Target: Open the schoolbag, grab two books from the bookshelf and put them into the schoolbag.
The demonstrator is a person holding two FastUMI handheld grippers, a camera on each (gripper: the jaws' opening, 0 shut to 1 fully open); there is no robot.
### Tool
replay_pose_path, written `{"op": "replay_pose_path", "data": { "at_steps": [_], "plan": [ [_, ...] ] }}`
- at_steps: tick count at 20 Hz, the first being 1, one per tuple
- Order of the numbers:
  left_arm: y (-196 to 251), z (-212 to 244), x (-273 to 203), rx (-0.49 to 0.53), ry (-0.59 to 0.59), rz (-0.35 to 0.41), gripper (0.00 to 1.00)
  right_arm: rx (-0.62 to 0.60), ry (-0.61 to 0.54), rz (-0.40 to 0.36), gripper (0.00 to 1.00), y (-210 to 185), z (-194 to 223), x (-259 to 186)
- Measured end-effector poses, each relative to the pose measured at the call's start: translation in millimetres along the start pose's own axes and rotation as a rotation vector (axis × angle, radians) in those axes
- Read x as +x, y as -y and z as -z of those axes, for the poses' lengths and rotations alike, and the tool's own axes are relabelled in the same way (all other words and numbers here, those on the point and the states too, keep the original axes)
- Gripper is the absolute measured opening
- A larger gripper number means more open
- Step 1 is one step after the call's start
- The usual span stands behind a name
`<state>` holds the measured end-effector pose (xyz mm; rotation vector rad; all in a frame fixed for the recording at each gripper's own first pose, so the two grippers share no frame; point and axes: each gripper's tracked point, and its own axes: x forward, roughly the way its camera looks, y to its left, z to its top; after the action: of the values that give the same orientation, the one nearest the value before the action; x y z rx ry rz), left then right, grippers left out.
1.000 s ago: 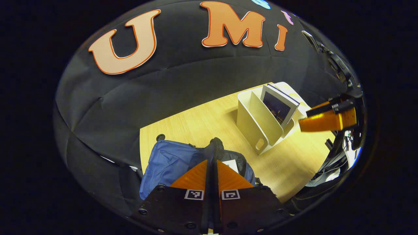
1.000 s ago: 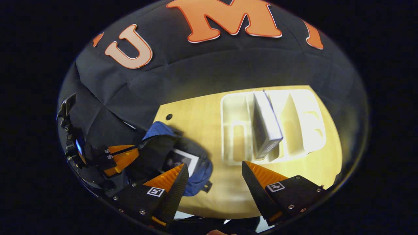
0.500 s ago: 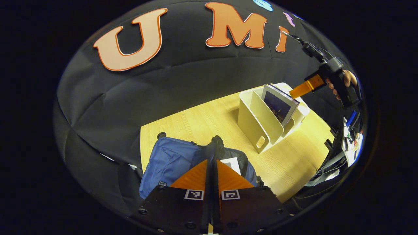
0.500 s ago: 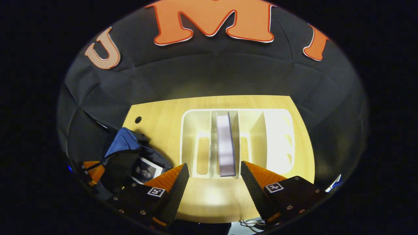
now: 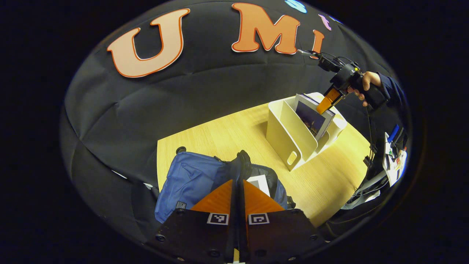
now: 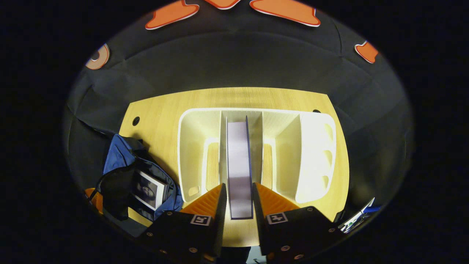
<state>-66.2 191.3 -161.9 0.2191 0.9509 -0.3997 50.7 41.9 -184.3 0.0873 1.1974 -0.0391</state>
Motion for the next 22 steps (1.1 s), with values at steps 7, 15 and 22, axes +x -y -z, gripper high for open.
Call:
{"op": "replay_pose_path", "data": {
  "at_steps": [7, 15, 22],
  "plan": [
    [3, 4, 3, -0.013, -0.004, 0.008, 0.06, -0.003, 0.001, -0.027, 0.25, 2, -1, -7],
    [7, 2, 6, -0.012, -0.01, 0.016, 0.06, 0.007, 0.087, -0.086, 0.25, 22, -7, -73],
    [5, -3, 7, -0.001, -0.015, 0.008, 0.06, 0.042, 0.216, -0.151, 0.25, 44, -9, -143]
  ]
}}
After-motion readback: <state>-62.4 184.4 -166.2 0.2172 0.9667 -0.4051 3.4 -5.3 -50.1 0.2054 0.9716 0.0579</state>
